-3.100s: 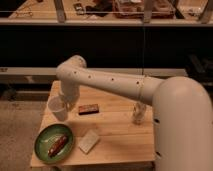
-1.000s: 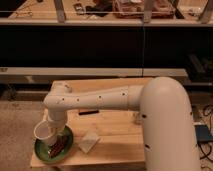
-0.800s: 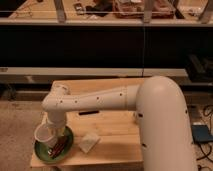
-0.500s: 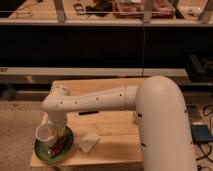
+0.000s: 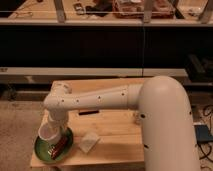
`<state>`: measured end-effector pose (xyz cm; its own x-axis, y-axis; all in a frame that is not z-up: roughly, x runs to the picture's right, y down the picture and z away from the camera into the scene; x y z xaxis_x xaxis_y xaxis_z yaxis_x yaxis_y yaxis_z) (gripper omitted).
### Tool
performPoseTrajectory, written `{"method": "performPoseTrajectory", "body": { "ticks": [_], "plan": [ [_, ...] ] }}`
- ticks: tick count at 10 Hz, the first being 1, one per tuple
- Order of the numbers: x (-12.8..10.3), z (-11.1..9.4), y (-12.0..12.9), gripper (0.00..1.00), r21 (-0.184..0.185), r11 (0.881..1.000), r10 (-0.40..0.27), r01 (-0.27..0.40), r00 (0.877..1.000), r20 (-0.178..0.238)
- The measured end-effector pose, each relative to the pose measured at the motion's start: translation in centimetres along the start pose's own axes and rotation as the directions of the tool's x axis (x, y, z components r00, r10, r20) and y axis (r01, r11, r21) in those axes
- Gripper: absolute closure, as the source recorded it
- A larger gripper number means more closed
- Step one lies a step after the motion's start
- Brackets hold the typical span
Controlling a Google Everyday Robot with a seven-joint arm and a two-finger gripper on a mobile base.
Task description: Place the ceramic cup in the ceramic bowl
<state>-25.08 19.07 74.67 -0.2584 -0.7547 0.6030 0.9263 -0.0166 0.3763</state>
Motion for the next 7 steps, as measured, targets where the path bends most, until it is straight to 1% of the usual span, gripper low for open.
{"method": "performPoseTrajectory", "body": {
  "ticks": [3, 4, 5, 7],
  "plan": [
    [1.1, -2.5, 0.4, 0.26, 0.042, 0.999, 0.026, -0.025, 0.999, -0.037],
    [1.8, -4.1, 1.7, 0.26, 0.053, 0.997, 0.054, -0.051, 0.997, -0.063],
    [2.3, -5.1, 2.6, 0.26, 0.057, 0.996, 0.073, -0.068, 0.994, -0.079],
    [2.9, -6.8, 4.8, 0.26, 0.054, 0.992, 0.115, -0.110, 0.988, -0.105]
  ]
}}
